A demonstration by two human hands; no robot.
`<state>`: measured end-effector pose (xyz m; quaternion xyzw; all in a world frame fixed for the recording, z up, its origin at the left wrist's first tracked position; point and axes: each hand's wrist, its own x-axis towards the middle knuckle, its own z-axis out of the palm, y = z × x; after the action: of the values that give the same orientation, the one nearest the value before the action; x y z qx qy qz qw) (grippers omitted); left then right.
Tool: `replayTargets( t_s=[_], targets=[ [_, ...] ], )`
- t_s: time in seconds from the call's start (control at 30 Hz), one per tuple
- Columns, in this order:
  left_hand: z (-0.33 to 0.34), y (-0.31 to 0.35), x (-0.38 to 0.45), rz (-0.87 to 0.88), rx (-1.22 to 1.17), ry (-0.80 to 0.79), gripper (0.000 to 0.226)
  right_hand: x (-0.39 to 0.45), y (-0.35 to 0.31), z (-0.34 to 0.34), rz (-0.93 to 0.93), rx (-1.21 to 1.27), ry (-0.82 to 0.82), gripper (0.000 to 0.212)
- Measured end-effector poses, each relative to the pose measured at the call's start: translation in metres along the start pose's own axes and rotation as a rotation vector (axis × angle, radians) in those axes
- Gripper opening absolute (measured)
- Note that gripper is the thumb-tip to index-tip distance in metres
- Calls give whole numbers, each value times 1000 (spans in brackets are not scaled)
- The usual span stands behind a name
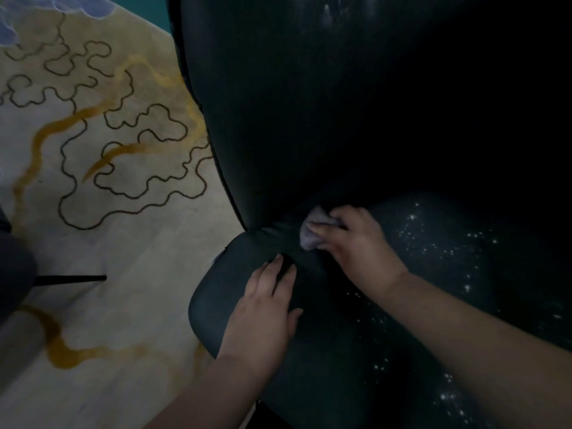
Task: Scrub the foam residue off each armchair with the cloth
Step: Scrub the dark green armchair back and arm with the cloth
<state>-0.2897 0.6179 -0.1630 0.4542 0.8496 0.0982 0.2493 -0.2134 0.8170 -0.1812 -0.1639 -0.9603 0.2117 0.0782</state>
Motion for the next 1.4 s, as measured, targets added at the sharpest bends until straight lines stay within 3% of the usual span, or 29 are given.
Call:
replayTargets(
  t_s=[0.07,0.2,0.27,0.37,0.43,0.5,0.6,0.67,0.77,0.9,0.93,1.0,1.1,1.3,1.4],
  targets=[
    [0,2,-1,-8,8,4,69,1,30,-10,110,-2,76,25],
    [3,8,0,-43,-12,17,67,38,46,-9,539,38,330,16],
    [2,10,-1,-48,-8,14,65,37,14,-1,428,166,233,23],
    [1,8,-3,-33,3,-4,66,-16,-17,4,106,79,-7,32],
    [-1,8,-4,-32,2,-6,66,-50,-13,-7,43,104,-55,35],
    [-2,12,-4,-44,-10,6,65,-60,6,-20,85,131,13,36],
    [1,22,0,-82,-25,33,64,-33,20,-21,335,73,225,37],
    [3,28,1,-110,-37,42,63,-20,12,-8,405,84,256,32],
    [3,32,2,-108,-37,33,64,-53,-17,6,225,160,181,25],
    [-1,33,4,-74,-20,13,63,-113,-12,-4,41,102,16,50],
    [-2,34,5,-69,-14,12,63,-115,-1,-8,76,65,15,45],
    [-4,37,9,-62,-6,17,63,-97,24,-10,249,50,184,29],
    [-4,44,17,-65,-1,26,62,-72,19,-9,481,26,326,44],
    [-12,57,36,-31,43,0,64,-149,-25,3,177,107,167,51],
    [-15,59,47,-33,66,-7,66,-141,10,-11,290,106,195,39]
  ],
)
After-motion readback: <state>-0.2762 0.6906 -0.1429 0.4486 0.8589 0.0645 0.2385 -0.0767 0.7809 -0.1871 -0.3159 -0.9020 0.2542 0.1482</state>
